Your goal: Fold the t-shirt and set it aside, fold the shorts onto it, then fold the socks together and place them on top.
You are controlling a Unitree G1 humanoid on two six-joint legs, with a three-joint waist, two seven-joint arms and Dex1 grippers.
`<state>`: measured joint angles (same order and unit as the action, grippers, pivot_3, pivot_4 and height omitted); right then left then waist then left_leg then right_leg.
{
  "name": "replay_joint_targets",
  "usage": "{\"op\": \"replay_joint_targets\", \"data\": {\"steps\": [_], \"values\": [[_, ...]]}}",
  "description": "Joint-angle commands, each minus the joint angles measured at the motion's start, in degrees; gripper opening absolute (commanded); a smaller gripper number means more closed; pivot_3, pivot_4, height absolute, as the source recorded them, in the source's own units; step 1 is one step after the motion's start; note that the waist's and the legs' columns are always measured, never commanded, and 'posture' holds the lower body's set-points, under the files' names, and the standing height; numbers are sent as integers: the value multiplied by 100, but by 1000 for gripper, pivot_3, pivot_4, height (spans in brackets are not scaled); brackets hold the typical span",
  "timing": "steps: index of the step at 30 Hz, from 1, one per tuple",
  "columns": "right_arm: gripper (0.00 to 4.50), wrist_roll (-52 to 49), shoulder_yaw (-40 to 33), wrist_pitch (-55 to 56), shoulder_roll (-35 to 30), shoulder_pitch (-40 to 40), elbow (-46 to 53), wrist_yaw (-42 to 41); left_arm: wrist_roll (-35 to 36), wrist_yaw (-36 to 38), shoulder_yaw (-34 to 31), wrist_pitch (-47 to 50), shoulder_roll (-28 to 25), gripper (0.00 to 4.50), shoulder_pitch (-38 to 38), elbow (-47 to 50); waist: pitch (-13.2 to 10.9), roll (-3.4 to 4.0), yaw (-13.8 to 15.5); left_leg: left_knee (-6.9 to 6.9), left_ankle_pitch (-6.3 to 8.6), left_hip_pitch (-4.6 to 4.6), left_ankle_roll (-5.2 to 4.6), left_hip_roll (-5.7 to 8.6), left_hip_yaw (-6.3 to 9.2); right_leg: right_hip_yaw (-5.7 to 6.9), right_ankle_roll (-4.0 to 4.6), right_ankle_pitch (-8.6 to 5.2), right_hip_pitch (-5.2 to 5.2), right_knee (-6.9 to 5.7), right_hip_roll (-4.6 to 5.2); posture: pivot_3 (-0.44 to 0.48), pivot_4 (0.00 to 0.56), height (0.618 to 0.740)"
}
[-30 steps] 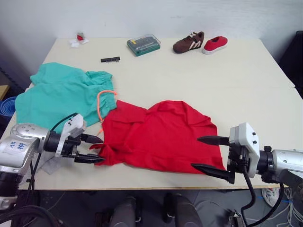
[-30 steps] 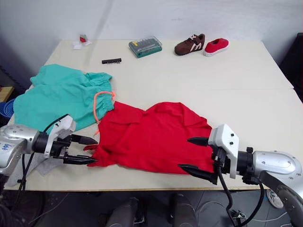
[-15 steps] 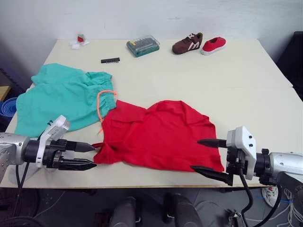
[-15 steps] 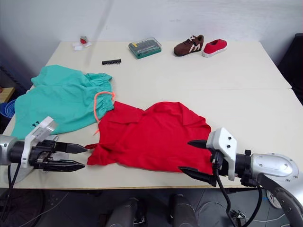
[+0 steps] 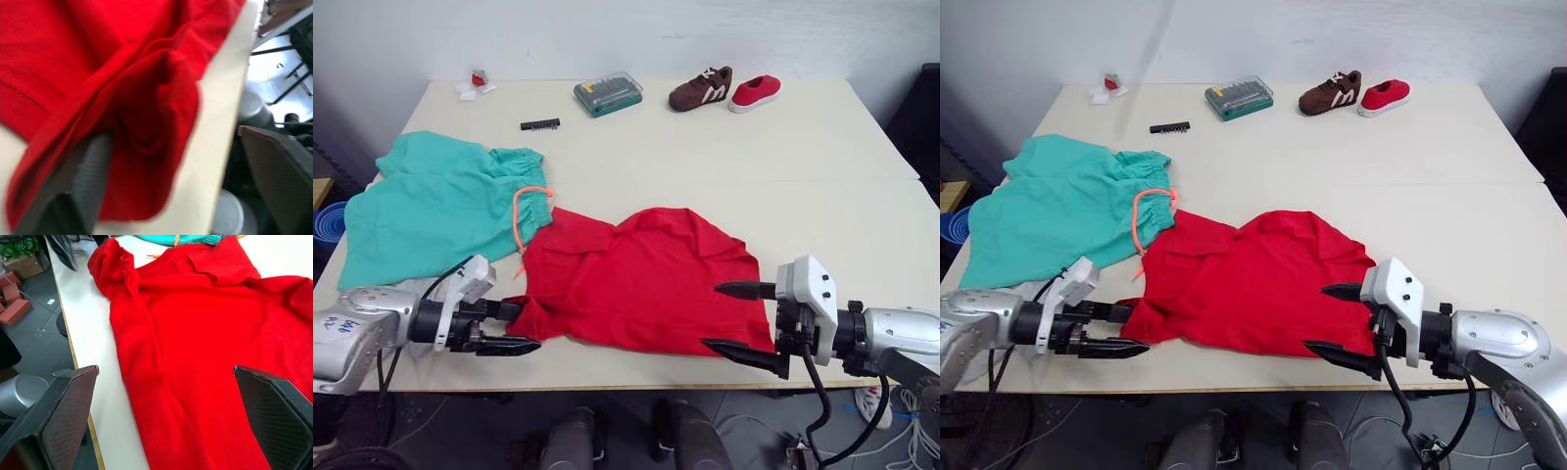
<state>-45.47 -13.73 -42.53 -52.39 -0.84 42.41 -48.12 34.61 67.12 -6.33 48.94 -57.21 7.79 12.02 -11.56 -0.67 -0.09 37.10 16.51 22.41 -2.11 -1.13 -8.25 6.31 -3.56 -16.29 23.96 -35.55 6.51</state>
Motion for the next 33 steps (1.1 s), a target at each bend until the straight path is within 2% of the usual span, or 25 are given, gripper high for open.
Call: {"op": "replay_joint_targets", "data": {"steps": [1, 10, 13, 19, 22, 27, 33], "values": [[4500, 82, -7, 163, -17, -70, 38, -58, 91, 188, -275, -105, -152, 2902, -132, -144, 0, 0, -5, -1, 0, 0, 0, 0, 0, 0, 0, 0, 0, 0, 0, 0, 150, 740], [4500, 323, 90, 346, 35, -269, 5, -141, -69, 690, -608, -616, -474, 32, -602, -1003, 0, 0, -3, -2, 3, 2, -3, 0, 0, -1, 2, -1, 6, 2, 0, 0, 150, 740], [4500, 374, 129, 410, 31, -302, -24, -157, 1, 689, -631, -611, -445, 32, -580, -1008, 0, 0, 0, -4, 13, 4, -19, -2, 0, -1, 4, -2, 9, 2, 0, 0, 150, 740], [4500, 426, 169, 446, 17, -276, -58, -150, 428, 519, -644, -126, -356, 32, -322, -407, 0, 0, 7, -2, 8, 14, -10, -1, 0, -2, 3, -2, 14, 4, 3, 0, 150, 740], [4500, 444, 146, 458, -28, -303, -71, -160, 435, 506, -597, -180, -310, 597, -174, -342, 0, 0, 2, -3, 4, 14, -2, -1, 0, -1, 2, -1, 15, 4, 3, 0, 150, 740], [4500, 408, 106, 435, -31, -316, -61, -140, 564, 351, -585, 165, -229, 2130, 32, -424, 0, 0, -8, -2, 2, 13, 0, -1, -3, -1, 2, -1, 17, -2, 2, 0, 150, 740], [4500, 375, 112, 401, 4, -288, -47, -68, 292, 178, -151, 104, -79, 2130, 57, -310, 0, 0, 5, 1, 1, 13, -1, 1, -3, -2, -1, 1, 16, -2, 2, 0, 150, 740]]}}
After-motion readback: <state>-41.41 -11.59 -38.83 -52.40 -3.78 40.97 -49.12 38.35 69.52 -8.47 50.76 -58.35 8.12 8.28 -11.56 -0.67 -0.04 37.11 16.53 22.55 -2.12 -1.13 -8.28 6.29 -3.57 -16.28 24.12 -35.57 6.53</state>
